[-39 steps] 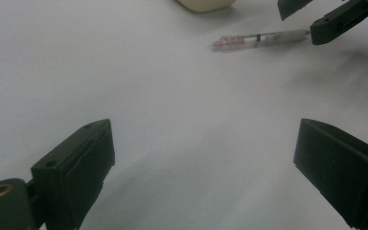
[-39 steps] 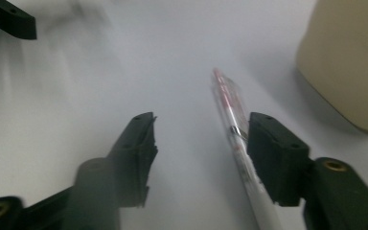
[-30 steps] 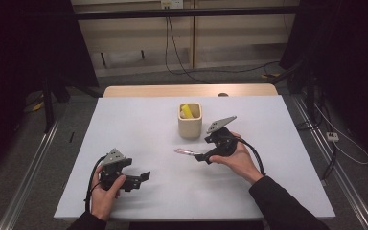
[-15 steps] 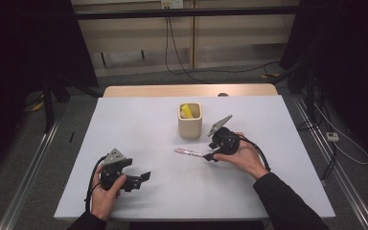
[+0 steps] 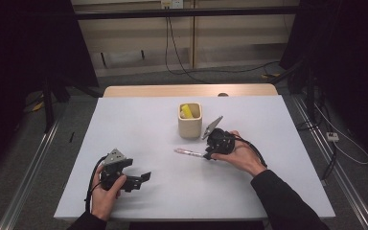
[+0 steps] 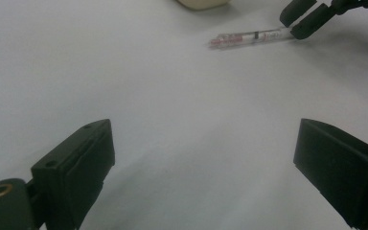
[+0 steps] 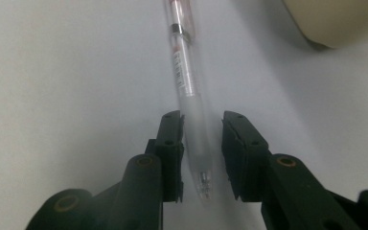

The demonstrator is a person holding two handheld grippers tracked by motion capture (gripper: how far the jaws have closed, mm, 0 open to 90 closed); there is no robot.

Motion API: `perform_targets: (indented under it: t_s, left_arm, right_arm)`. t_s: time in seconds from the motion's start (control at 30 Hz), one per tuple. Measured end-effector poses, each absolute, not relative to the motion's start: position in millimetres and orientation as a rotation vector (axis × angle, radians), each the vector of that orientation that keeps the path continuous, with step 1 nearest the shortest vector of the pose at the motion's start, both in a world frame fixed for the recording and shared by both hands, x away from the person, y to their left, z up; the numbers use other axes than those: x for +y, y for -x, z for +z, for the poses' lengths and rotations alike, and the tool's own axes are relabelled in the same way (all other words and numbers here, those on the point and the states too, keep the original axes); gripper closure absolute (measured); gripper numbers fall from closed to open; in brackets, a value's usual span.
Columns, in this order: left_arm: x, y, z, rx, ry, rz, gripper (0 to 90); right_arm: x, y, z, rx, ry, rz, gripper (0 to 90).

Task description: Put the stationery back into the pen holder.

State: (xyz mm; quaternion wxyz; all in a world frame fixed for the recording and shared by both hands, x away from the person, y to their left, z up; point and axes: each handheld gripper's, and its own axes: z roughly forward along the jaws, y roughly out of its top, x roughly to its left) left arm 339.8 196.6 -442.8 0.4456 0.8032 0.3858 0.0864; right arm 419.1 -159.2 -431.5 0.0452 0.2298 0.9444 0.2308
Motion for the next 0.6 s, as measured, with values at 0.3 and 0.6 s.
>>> perform_targets:
  t_s: [0.3, 0.6]
  left_arm:
    - [196.3, -339.4, -442.7, 0.955, -1.991, 0.212, 6.8]
    - [196.6, -339.6, -442.7, 0.958, -1.99, 0.217, 6.8]
  right_arm:
    - [-157.5, -420.3, -433.6, 2.901, -0.698, 0.695, 78.6]
    - [-157.5, -421.2, -433.7, 2.898, -0.703, 0.689, 81.6]
